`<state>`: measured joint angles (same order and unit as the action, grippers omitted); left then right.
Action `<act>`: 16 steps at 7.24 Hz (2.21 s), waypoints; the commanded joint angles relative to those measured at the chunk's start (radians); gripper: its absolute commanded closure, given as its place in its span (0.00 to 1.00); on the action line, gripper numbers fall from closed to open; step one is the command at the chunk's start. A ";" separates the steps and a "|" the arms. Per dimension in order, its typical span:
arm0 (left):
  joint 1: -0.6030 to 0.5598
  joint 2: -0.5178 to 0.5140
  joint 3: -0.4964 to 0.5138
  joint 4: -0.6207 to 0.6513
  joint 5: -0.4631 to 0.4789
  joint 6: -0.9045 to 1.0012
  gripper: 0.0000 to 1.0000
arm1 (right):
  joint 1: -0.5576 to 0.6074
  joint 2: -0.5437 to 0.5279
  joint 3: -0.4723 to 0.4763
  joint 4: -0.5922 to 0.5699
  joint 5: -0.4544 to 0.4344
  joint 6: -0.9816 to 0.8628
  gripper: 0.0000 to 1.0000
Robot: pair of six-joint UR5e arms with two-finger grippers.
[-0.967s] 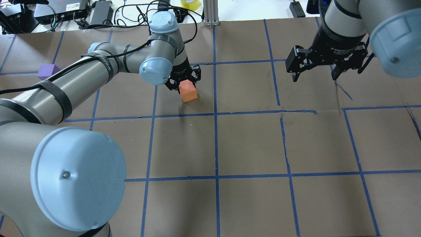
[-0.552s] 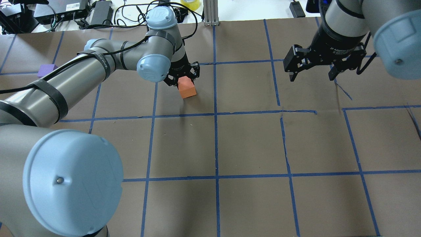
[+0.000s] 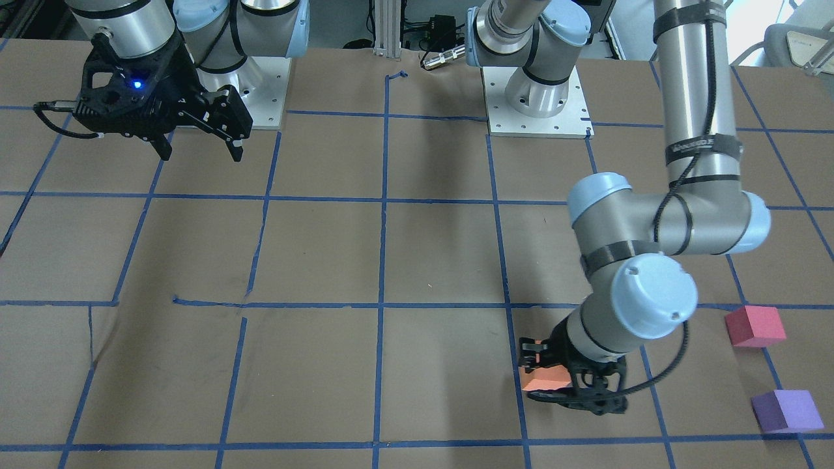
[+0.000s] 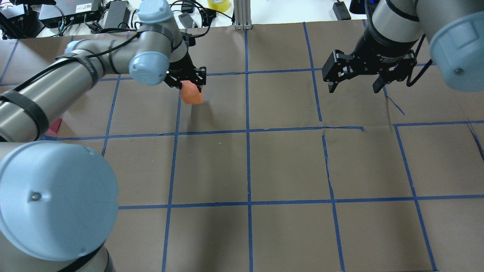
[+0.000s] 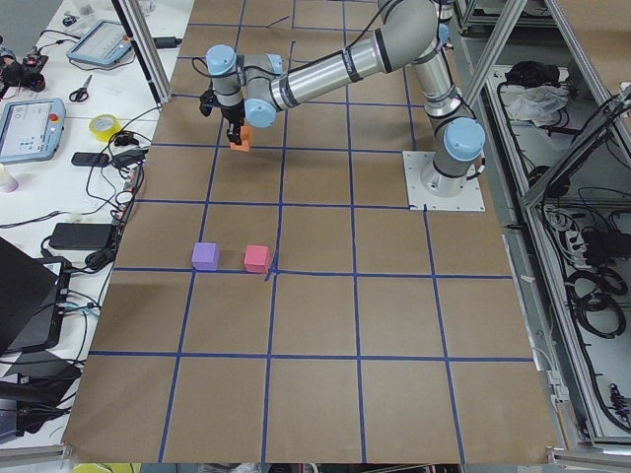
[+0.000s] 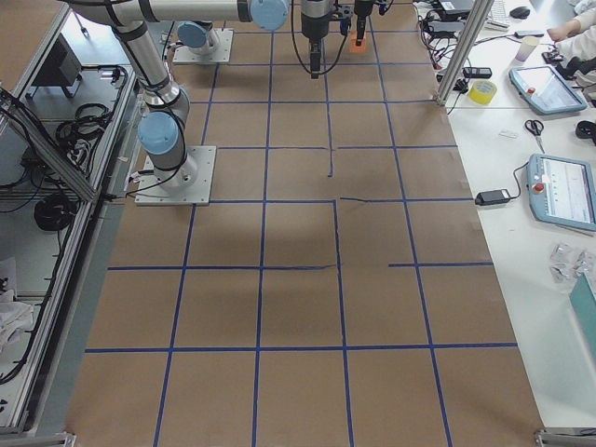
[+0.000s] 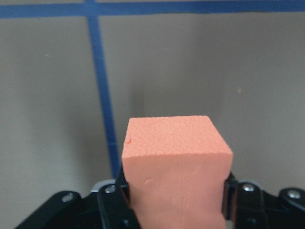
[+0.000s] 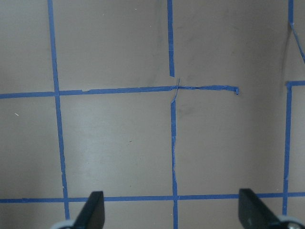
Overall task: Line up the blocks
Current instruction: 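Carry the orange cube with the left gripper between the purple and pink cubes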
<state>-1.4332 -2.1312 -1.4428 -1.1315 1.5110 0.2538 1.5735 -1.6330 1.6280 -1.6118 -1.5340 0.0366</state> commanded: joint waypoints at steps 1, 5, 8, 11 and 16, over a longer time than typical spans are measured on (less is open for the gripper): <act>0.191 0.011 0.015 -0.013 0.020 0.221 1.00 | -0.001 -0.005 0.001 0.004 -0.003 -0.001 0.00; 0.428 -0.021 0.116 -0.034 0.029 0.471 1.00 | -0.012 -0.011 0.003 0.024 -0.005 -0.007 0.00; 0.442 -0.093 0.185 -0.039 0.103 0.429 1.00 | -0.012 -0.013 0.003 0.026 -0.005 -0.011 0.00; 0.442 -0.122 0.188 -0.039 0.119 0.394 1.00 | -0.012 -0.011 0.004 0.024 -0.006 -0.011 0.00; 0.442 -0.173 0.200 -0.039 0.104 0.386 1.00 | -0.012 -0.011 0.006 0.024 -0.006 -0.014 0.00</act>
<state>-0.9910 -2.2914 -1.2407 -1.1704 1.6231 0.6435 1.5616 -1.6446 1.6331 -1.5871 -1.5401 0.0237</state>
